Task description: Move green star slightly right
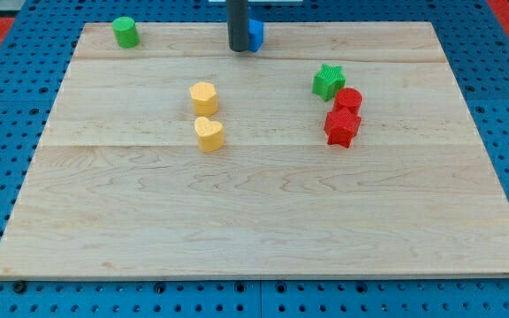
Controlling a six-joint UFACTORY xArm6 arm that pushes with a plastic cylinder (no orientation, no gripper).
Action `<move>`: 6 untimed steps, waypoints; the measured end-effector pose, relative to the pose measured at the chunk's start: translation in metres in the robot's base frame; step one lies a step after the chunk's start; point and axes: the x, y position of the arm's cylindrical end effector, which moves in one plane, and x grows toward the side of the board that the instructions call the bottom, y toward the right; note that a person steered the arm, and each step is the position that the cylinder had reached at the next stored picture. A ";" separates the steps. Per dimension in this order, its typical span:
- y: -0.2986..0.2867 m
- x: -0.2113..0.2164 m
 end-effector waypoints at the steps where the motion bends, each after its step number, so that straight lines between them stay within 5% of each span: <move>1: -0.008 0.004; 4: -0.018 0.020; 6: 0.070 0.107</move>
